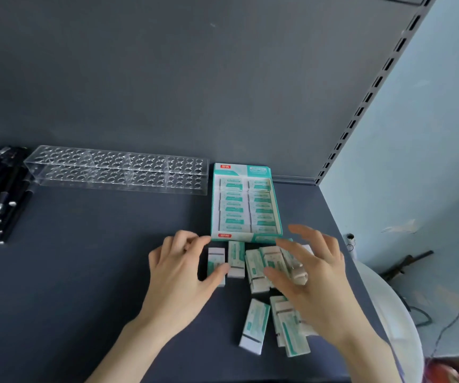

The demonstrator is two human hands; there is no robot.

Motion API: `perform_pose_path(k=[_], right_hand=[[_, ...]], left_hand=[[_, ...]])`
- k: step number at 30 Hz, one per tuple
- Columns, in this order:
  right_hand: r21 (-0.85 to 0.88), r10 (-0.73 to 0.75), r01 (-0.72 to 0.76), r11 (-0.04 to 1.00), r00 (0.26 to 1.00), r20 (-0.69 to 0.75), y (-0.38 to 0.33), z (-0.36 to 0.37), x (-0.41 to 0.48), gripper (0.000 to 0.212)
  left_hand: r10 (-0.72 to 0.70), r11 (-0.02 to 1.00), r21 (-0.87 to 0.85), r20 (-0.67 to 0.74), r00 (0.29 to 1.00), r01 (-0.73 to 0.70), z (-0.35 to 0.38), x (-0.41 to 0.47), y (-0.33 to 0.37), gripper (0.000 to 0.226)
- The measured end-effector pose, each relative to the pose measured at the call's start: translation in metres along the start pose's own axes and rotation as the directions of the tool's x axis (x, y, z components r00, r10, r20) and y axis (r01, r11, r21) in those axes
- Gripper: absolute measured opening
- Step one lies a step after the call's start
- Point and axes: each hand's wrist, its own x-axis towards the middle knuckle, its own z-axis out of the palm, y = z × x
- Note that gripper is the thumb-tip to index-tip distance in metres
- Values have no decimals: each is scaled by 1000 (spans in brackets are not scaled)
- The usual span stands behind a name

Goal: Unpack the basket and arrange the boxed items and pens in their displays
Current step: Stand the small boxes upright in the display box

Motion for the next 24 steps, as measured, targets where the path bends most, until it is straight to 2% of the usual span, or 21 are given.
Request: perform_pose_path(k=[3,7,10,14,18,24], right_hand=[[20,6,-7,1000,997,83,-1,2,-4,45],[69,0,-7,998,996,93,-1,-1,-2,52],[122,55,-57,991,998,22,1,-1,-3,54],[108,163,-155,982,984,-76,9,4,-4,35],[220,218,-190,957,969,-113,9,6,-3,13],[437,319,-227,871,936,-151,4,8,-4,25]], left_hand=[[6,1000,-20,50,999,-5,-4,2,-2,47],[-12,989,-149,38,999,17,-9,0,0,30],[-41,908,-412,96,994,77,-13,-4,4,28],[-62,796,-592,127,990,125,-12,-4,16,37],[-49,712,-686,165,985,150,-8,5,30,28],[-27,649,-745,181,983,155,-5,11,39,20]])
